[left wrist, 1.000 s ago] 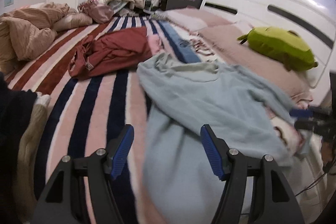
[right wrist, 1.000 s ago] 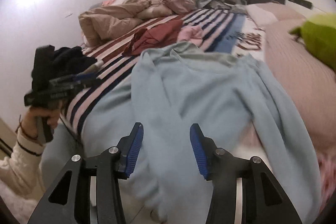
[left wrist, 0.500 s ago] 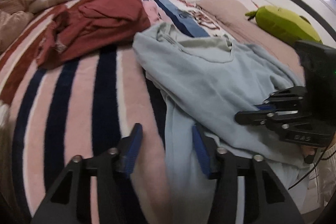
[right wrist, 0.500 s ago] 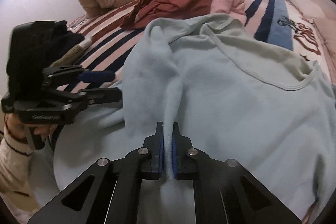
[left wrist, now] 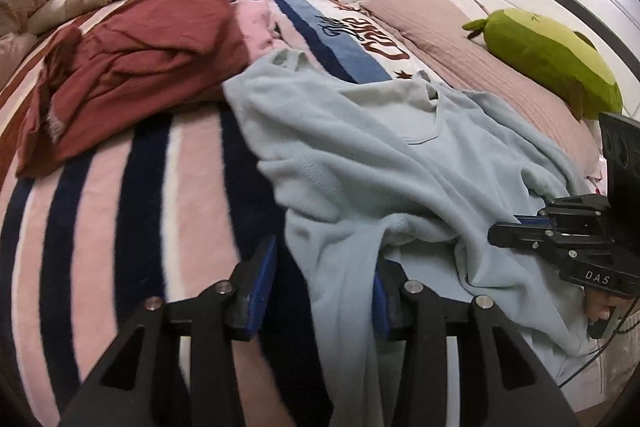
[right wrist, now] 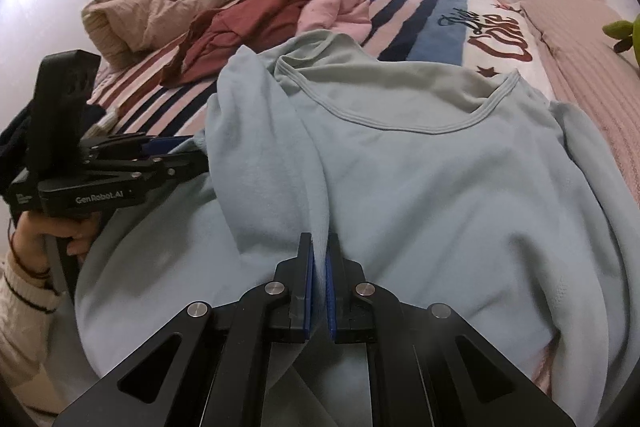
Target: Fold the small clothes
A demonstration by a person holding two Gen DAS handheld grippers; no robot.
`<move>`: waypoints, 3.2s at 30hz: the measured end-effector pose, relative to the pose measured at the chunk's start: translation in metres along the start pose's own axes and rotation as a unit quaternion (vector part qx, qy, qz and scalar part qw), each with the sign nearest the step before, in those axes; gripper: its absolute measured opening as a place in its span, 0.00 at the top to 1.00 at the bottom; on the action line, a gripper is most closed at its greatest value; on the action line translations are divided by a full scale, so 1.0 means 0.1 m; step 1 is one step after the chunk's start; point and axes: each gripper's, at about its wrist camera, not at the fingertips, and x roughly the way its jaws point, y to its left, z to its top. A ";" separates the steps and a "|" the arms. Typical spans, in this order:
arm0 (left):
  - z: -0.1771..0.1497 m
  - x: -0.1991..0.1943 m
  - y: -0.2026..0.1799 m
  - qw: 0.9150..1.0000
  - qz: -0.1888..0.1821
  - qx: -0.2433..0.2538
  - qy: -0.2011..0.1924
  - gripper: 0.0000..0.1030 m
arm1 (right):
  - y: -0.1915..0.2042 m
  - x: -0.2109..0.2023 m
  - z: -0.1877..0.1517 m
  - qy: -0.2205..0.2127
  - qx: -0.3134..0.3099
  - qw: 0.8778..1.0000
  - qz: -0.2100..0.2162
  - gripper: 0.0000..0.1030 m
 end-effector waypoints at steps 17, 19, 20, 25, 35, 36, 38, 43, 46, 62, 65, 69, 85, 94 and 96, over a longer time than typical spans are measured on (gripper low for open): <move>-0.39 -0.37 0.24 0.988 0.153 -0.008 -0.019 0.93 | 0.12 -0.05 -0.07 -0.006 -0.008 1.000 -0.006 1.00; -0.41 -0.38 0.23 0.987 0.162 -0.009 -0.018 0.92 | 0.12 -0.05 -0.09 -0.004 -0.009 1.000 -0.012 1.00; -0.41 -0.39 0.22 0.986 0.165 -0.011 -0.018 0.91 | 0.11 -0.07 -0.09 -0.005 -0.008 1.000 -0.014 1.00; -0.45 -0.62 0.10 0.991 0.126 -0.015 -0.036 0.54 | 0.03 -0.42 -0.21 -0.019 -0.007 1.000 -0.008 0.95; -0.66 -1.12 -0.35 0.993 0.078 -0.027 -0.086 0.49 | -0.04 -0.90 -1.00 0.010 -0.016 1.000 -0.009 0.57; -0.69 -1.15 -0.39 0.993 0.072 -0.031 -0.090 0.49 | -0.05 -0.88 -1.08 0.016 -0.012 1.000 -0.005 0.58; -0.74 -1.20 -0.50 0.993 0.059 -0.037 -0.093 0.49 | -0.06 -0.87 -1.22 0.009 -0.008 1.000 -0.025 0.84; -0.79 -1.30 -0.69 0.993 0.057 -0.034 -0.098 0.49 | -0.08 -1.06 -1.33 -0.032 0.008 0.999 -0.038 0.99; -0.79 -1.34 -0.78 0.993 0.054 -0.033 -0.104 0.49 | -0.15 -1.06 -1.40 -0.024 0.028 0.999 -0.014 0.98; -0.62 -1.46 -1.23 0.990 0.040 -0.024 -0.136 0.40 | -1.26 -1.53 -2.11 -0.199 0.301 0.933 0.001 0.36; -0.61 -1.51 -1.25 0.989 0.046 -0.025 -0.141 0.40 | -1.40 -1.47 -2.03 -0.246 0.331 0.911 -0.017 0.36; -0.64 -1.60 -1.23 0.987 0.060 -0.029 -0.149 0.40 | -1.46 -1.46 -1.88 -0.282 0.361 0.886 -0.068 0.38; -0.67 -1.77 -1.03 0.981 0.070 -0.051 -0.174 0.40 | -1.05 -1.87 -1.55 -0.392 0.255 0.860 -0.206 0.96; -0.78 -1.89 -0.90 0.978 0.058 -0.061 -0.193 0.40 | 0.10 -1.52 -0.73 -0.240 -0.059 0.962 -0.116 0.96; -0.83 -1.93 -0.84 0.976 0.058 -0.067 -0.197 0.40 | 0.23 -1.17 -0.66 -0.163 -0.070 0.981 -0.077 0.96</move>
